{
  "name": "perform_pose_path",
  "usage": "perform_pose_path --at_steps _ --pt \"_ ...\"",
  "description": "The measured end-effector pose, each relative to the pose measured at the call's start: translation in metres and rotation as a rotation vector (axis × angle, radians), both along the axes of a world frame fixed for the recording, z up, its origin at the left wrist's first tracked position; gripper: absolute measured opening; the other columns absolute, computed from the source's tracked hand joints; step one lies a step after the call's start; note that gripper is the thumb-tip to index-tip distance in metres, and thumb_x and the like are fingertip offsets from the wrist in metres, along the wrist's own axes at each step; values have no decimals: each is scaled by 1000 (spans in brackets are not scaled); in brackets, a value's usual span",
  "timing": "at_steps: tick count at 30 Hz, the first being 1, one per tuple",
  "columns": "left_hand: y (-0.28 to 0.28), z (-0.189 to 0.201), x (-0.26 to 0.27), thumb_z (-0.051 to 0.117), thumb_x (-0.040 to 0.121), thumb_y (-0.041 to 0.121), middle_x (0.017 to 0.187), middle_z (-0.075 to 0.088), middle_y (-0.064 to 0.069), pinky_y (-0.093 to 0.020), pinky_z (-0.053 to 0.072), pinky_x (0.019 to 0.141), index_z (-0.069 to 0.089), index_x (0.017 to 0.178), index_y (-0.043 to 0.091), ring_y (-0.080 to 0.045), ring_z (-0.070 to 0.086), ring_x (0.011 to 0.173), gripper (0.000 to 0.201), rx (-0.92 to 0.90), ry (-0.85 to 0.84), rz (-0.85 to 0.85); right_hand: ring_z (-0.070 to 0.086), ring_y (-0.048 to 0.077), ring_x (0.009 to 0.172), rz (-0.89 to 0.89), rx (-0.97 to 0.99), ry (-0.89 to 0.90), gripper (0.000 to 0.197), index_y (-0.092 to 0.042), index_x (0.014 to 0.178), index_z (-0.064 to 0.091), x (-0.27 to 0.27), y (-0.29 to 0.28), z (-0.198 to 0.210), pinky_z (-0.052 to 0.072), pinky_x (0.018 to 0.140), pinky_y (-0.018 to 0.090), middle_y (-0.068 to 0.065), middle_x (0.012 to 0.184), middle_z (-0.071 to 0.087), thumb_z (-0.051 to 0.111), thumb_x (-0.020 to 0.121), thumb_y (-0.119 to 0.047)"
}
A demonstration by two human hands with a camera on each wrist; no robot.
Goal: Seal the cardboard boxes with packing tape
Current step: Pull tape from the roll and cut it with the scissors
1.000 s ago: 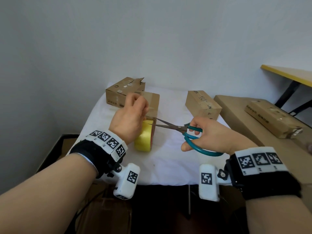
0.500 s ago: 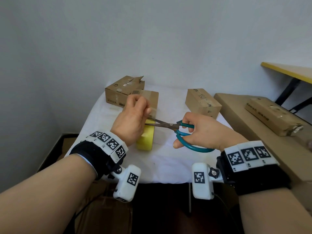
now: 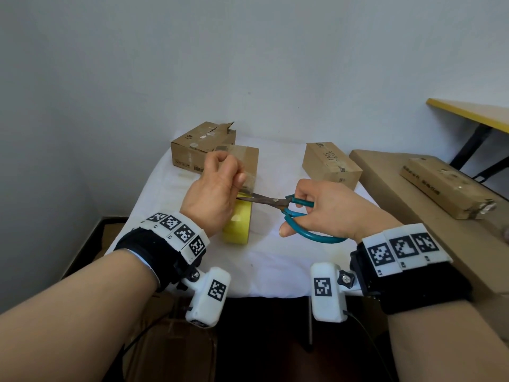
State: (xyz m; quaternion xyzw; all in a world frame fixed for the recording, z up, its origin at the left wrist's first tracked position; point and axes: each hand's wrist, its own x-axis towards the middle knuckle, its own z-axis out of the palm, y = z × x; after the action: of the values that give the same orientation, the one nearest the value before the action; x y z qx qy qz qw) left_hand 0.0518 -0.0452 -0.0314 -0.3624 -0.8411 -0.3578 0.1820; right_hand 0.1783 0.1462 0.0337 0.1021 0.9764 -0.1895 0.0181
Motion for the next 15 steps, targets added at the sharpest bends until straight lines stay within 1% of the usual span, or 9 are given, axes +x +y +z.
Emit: perform_pose_path --at_steps 4,6,9,11,12,13,14,15 --pt "-1 -1 -1 34 105 37 123 38 1 -42 52 70 45 112 22 -26 54 82 21 11 13 -11 50 16 68 -25 -9 13 68 -22 84 55 -2 2 -2 40 61 30 -4 75 55 86 52 -73" --pt "-1 -2 -1 34 105 37 122 37 2 -44 52 71 45 111 22 -26 54 83 19 16 9 -17 49 17 67 -31 -17 12 69 -20 83 56 -4 2 -2 40 62 31 -2 75 55 87 50 -72" --pt "-1 -2 -2 34 105 37 122 38 2 -45 53 72 44 110 23 -25 56 85 17 20 11 -25 50 17 68 -26 -38 -5 66 -18 83 59 -4 3 -1 41 61 31 0 78 63 90 50 -66" --pt "-1 -3 -3 33 104 39 122 38 2 -45 54 73 43 109 25 -23 57 85 18 17 20 -42 50 15 64 -18 -50 -22 60 -18 82 62 -4 4 0 39 58 29 0 76 68 91 53 -61" --pt "-1 -3 -3 32 103 40 122 38 3 -45 55 74 43 109 26 -22 58 86 19 13 21 -50 48 15 61 -17 -48 -31 58 -18 81 62 -5 5 1 37 57 28 -1 73 68 91 53 -60" --pt "-2 -4 -3 32 103 41 122 38 3 -45 55 74 43 108 26 -22 59 87 20 8 21 -53 46 14 59 -17 -42 -39 59 -18 80 62 -5 4 1 36 57 28 -1 70 66 90 52 -61" --pt "-2 -4 -3 32 103 41 122 38 3 -45 55 75 43 109 25 -22 59 87 20 2 18 -52 45 14 59 -15 -37 -46 63 -18 79 62 -5 4 2 37 57 30 -2 69 67 88 47 -65" --pt "-2 -3 -4 32 103 40 122 37 3 -45 55 75 43 110 24 -23 59 86 20 -5 12 -47 46 15 60 -10 -31 -50 68 -19 80 61 -6 4 2 39 58 33 -4 72 71 82 42 -72"
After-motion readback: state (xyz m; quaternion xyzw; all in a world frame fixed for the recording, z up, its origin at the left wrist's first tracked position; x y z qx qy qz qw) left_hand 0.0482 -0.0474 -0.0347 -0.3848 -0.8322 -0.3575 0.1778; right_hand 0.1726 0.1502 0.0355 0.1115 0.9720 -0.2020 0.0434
